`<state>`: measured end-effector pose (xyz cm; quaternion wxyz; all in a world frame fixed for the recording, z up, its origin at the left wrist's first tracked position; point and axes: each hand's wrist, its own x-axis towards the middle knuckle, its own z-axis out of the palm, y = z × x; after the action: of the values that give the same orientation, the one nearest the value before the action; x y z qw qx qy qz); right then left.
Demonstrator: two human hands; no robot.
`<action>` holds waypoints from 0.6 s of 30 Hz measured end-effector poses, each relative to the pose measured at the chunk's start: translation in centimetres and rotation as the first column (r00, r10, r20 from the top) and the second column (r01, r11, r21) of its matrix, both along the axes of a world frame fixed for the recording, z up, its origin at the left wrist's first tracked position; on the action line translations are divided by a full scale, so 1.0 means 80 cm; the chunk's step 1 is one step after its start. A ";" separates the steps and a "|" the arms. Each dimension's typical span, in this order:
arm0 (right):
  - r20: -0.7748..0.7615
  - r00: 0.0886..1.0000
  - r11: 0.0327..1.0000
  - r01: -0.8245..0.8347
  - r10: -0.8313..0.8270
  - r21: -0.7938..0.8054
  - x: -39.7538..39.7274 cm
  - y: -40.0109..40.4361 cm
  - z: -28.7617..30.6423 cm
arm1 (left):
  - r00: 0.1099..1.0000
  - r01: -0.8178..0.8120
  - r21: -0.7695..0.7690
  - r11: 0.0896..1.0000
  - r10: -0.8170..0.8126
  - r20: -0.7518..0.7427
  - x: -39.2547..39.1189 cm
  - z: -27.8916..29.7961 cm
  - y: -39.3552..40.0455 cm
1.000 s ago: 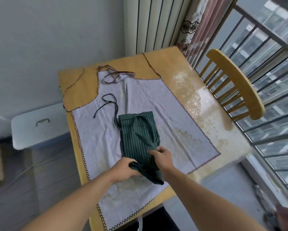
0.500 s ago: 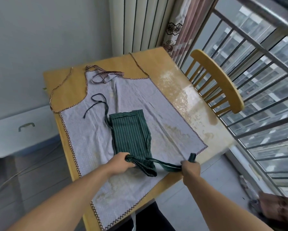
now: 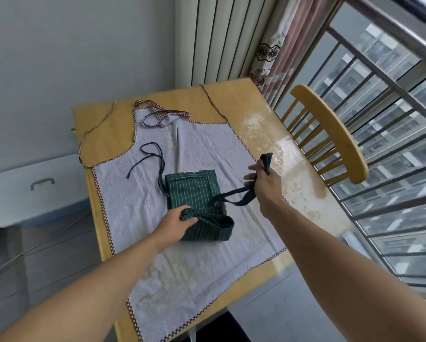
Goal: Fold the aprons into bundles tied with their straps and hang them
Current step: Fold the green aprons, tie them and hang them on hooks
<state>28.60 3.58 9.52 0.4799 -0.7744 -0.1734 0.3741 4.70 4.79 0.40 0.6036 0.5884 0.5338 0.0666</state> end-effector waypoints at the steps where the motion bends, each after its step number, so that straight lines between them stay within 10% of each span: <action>1: -0.005 1.000 0.999 0.003 -0.002 0.032 0.002 0.015 0.009 | 0.997 -0.071 -0.022 0.997 0.072 0.026 0.004 -0.004 0.011; 10: -0.106 0.989 0.983 -0.087 0.104 0.160 0.021 0.149 0.014 | 0.955 -0.281 -0.097 0.955 0.289 0.070 0.034 -0.013 0.091; 15: -0.127 0.953 0.951 -0.288 0.274 -0.111 0.033 0.186 -0.057 | 0.943 -0.321 -0.185 0.929 0.332 0.031 0.041 -0.044 0.114; 18: -0.175 0.982 0.979 -0.100 0.068 -0.176 0.052 0.182 -0.092 | 0.962 -0.239 -0.245 0.939 0.264 0.073 0.035 -0.057 0.114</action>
<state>32.80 18.17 2.18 0.4030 -0.7730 -0.1297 0.4725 7.52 13.87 -4.15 0.6824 0.4356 0.5765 0.1107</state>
